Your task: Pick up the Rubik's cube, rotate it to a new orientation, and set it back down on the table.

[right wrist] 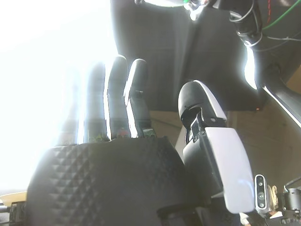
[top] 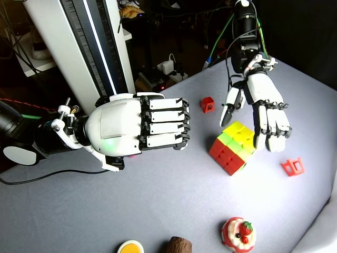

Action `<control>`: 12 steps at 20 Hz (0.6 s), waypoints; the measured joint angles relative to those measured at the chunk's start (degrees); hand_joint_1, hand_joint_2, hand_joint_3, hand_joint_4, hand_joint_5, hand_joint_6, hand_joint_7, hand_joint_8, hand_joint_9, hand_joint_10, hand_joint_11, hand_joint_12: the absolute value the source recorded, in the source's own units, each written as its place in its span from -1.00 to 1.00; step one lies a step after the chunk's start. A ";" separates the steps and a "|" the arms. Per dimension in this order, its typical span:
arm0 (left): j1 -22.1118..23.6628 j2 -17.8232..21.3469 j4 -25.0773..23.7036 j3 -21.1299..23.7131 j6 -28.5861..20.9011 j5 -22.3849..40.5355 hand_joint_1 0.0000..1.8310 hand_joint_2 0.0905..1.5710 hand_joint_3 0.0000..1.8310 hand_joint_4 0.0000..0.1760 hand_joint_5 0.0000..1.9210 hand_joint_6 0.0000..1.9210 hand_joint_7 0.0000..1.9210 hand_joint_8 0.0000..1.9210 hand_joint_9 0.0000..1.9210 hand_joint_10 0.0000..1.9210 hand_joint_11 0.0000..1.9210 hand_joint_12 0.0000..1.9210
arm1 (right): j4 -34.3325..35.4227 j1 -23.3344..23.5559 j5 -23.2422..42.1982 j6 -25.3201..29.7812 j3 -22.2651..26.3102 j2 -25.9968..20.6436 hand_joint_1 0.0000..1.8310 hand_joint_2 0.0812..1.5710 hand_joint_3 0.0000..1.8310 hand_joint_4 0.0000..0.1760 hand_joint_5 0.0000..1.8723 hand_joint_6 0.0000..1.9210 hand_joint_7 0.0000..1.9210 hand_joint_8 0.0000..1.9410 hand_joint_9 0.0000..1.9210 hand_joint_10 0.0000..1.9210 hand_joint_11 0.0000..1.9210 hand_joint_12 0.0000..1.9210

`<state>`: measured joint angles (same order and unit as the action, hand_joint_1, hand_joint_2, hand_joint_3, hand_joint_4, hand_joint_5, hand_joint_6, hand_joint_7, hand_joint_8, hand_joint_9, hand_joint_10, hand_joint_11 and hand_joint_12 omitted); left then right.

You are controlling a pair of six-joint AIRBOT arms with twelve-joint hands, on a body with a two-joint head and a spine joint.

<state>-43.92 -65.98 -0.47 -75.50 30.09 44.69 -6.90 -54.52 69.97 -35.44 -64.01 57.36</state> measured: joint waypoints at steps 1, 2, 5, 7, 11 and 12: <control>-0.39 0.24 -0.13 0.15 0.24 0.33 -0.19 0.19 -1.00 0.54 -1.00 -1.00 -1.00 -1.00 -1.00 -1.00 -1.00 -1.00 | 0.11 0.00 -0.02 0.00 0.00 0.00 -0.96 0.79 -0.99 -1.00 -0.91 0.44 -0.88 0.46 -0.89 0.78 -1.00 1.00; -0.79 0.90 -0.15 0.72 0.39 0.76 -0.24 0.15 -1.00 0.45 -1.00 -1.00 -1.00 -1.00 -1.00 -1.00 -1.00 -1.00 | 0.13 0.00 0.02 0.00 0.00 0.00 -0.99 0.80 -0.99 -1.00 -0.91 0.44 -0.88 0.29 -0.92 0.68 -1.00 1.00; -0.76 2.84 -1.92 3.06 2.34 1.51 -0.57 0.22 -0.99 0.26 -1.00 -1.00 -1.00 -1.00 -1.00 -1.00 -1.00 -1.00 | 0.31 -0.02 0.02 0.00 -0.02 0.00 -1.00 0.79 -1.00 -1.00 -0.97 0.23 -0.85 -0.18 -0.98 0.37 -1.00 0.84; -0.79 4.48 -2.67 5.44 4.76 3.13 -0.70 0.31 -0.96 0.41 -1.00 -1.00 -1.00 -1.00 -1.00 -1.00 -1.00 -1.00 | 0.52 -0.02 -0.04 0.00 -0.09 0.00 -1.00 0.79 -1.00 -1.00 -1.00 -0.01 -0.81 -0.54 -1.00 0.04 -1.00 0.54; -0.83 7.96 -2.67 7.87 6.91 8.13 -0.99 0.28 -0.99 0.15 -1.00 -1.00 -1.00 -1.00 -1.00 -1.00 -1.00 -1.00 | 0.92 -0.07 -0.57 0.02 -0.07 -0.70 -1.00 0.73 -1.00 -1.00 -0.97 -0.90 -0.97 -0.99 -0.99 -0.92 -1.00 -0.92; -1.16 8.76 -2.60 8.31 7.56 9.64 -1.00 0.25 -1.00 -0.06 -1.00 -1.00 -1.00 -1.00 -1.00 -1.00 -1.00 -1.00 | 1.44 -0.04 -0.63 0.00 -0.07 -0.94 -1.00 0.71 -1.00 -1.00 -1.00 -0.96 -1.00 -1.00 -1.00 -0.98 -1.00 -0.98</control>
<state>-45.08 -57.21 -3.07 -67.20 37.65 54.33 -5.45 -54.57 69.34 -35.44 -64.07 56.42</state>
